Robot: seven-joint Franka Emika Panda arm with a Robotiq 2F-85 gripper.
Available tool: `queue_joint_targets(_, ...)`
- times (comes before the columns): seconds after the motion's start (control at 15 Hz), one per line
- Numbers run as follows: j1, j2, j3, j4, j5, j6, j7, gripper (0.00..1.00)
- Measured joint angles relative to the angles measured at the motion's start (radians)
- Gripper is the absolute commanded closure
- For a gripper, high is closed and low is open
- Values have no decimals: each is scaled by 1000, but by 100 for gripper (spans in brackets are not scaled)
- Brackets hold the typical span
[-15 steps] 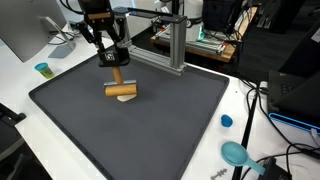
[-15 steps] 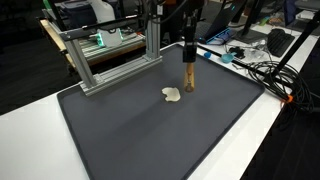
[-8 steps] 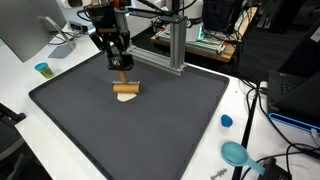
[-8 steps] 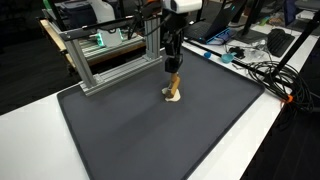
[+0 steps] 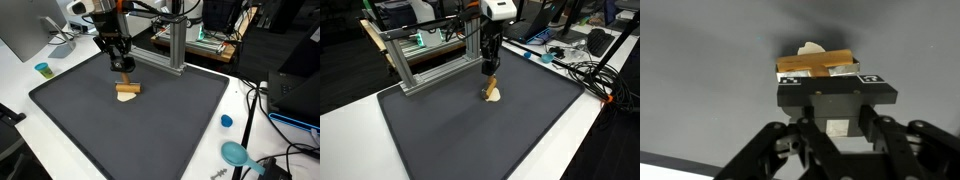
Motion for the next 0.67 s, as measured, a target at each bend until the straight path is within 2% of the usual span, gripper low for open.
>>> queue_joint_targets(0.67, 2, 4, 16, -6, 3, 55, 0, 79)
